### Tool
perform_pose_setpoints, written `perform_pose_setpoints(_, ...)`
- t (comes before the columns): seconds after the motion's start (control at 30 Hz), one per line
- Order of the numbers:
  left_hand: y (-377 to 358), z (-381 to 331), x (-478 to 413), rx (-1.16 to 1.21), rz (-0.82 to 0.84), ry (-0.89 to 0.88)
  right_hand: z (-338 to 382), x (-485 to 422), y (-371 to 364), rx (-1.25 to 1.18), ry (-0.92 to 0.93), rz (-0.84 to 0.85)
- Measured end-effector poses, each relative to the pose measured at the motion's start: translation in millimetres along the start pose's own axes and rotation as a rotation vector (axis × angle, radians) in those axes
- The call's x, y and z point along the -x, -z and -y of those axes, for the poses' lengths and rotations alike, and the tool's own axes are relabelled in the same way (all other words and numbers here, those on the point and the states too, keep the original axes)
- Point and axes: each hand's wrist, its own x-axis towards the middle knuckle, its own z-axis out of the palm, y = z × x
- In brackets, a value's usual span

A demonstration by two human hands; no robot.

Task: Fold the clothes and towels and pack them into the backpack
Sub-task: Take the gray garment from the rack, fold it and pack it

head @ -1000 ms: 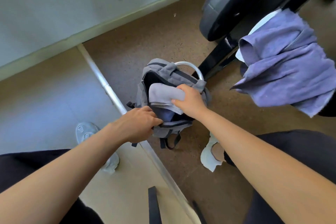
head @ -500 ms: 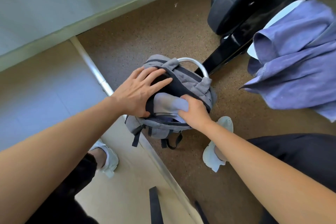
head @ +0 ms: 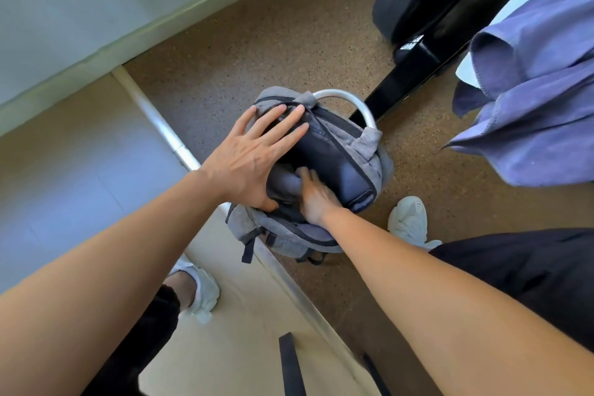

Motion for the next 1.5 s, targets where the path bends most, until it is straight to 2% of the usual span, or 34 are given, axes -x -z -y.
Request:
perform_pose_setpoints(0.13,-1,5,2,0.053,0.005,0.007,-11,-16,-16,0.168,0.014,0.324)
perform_pose_setpoints(0.27,1,4,-1,0.067,0.015,0.014,-12,-19,-14,0.180,-0.023,0.359)
perform_pose_setpoints(0.57,13,-8,-10,0.113,-0.031,0.052,5,55,63,-0.097,0.133,0.108)
perform_pose_setpoints(0.73,31,-25,-9,0.214,-0.173,0.097,4,116,106,-0.213,0.203,-0.024)
perform_pose_setpoints(0.87,48,-46,-3,0.346,-0.284,0.099,0,157,129,-0.309,0.261,-0.147)
perform_pose_setpoints(1.0,75,-82,6,0.624,-0.306,0.178,-8,193,147,-0.446,0.272,-0.280)
perform_pose_setpoints(1.13,91,-123,5,1.034,-0.273,0.328,-26,221,170,-0.598,0.219,-0.618)
perform_pose_setpoints(1.23,100,-155,-5,1.208,-0.280,0.395,-46,232,184,-0.786,0.088,-0.854)
perform_pose_setpoints(1.37,112,-186,-30,1.244,-0.221,0.428,-73,235,194,-1.112,-0.137,-0.872)
perform_pose_setpoints(1.5,125,-201,-75,1.308,-0.279,0.576,-90,235,200,-1.199,-0.196,-0.939)
